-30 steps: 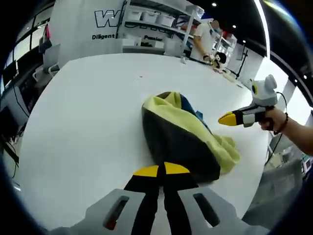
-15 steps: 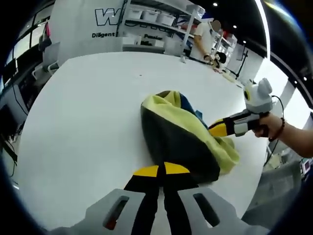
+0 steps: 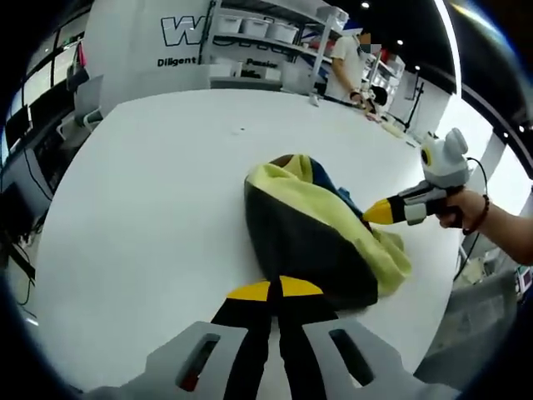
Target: Fold the garment on the visible template until the final outline fits inside the template.
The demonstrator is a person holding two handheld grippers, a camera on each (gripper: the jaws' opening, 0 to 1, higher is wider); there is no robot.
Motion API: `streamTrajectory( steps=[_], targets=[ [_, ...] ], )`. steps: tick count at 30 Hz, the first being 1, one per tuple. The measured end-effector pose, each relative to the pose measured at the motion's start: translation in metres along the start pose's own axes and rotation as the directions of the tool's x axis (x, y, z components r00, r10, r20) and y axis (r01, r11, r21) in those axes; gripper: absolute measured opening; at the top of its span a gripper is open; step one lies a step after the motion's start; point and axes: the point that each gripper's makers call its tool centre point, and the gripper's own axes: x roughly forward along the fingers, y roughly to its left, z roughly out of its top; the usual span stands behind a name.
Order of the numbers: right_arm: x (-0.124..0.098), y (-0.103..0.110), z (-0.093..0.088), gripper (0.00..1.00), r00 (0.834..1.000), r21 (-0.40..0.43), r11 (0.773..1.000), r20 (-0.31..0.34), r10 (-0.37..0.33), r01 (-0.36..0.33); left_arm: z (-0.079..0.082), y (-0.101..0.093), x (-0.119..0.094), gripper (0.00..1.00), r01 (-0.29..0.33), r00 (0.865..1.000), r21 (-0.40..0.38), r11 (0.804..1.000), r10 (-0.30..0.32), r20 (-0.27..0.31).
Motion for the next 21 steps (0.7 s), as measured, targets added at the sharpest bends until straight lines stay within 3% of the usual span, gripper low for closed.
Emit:
streamTrajectory(
  steps=[6, 10, 16, 17, 19, 21],
  targets=[
    [-0.012, 0.0, 0.004, 0.0, 1.0, -0.031, 0.999, 0.012, -0.013, 0.013, 0.001, 0.007, -0.004, 0.0, -0.027, 1.0, -0.014, 1.0, 0.027, -0.003],
    [-0.019, 0.001, 0.009, 0.0, 0.998, -0.117, 0.992, 0.036, -0.053, 0.057, 0.002, 0.007, -0.006, 0.0, -0.031, 1.0, -0.011, 0.999, 0.031, 0.001],
    [-0.029, -0.004, 0.014, 0.0, 0.995, -0.126, 0.988, 0.054, -0.088, 0.094, 0.001, 0.012, -0.008, 0.0, -0.052, 0.999, -0.001, 0.999, 0.052, -0.006],
    [-0.036, -0.021, 0.02, 0.0, 0.983, -0.177, 0.968, 0.079, -0.167, 0.178, 0.0, 0.02, -0.011, 0.0, -0.089, 0.996, 0.033, 0.996, 0.09, -0.024],
    [-0.044, -0.031, 0.024, 0.0, 0.976, -0.192, 0.958, 0.089, -0.198, 0.212, 0.002, 0.027, -0.014, 0.0, -0.118, 0.993, 0.076, 0.99, 0.12, -0.023],
    [-0.049, -0.035, 0.027, 0.0, 0.98, -0.136, 0.973, 0.098, -0.172, 0.184, 0.008, 0.026, -0.017, 0.0, -0.095, 0.995, 0.07, 0.993, 0.095, -0.001]
  ],
)
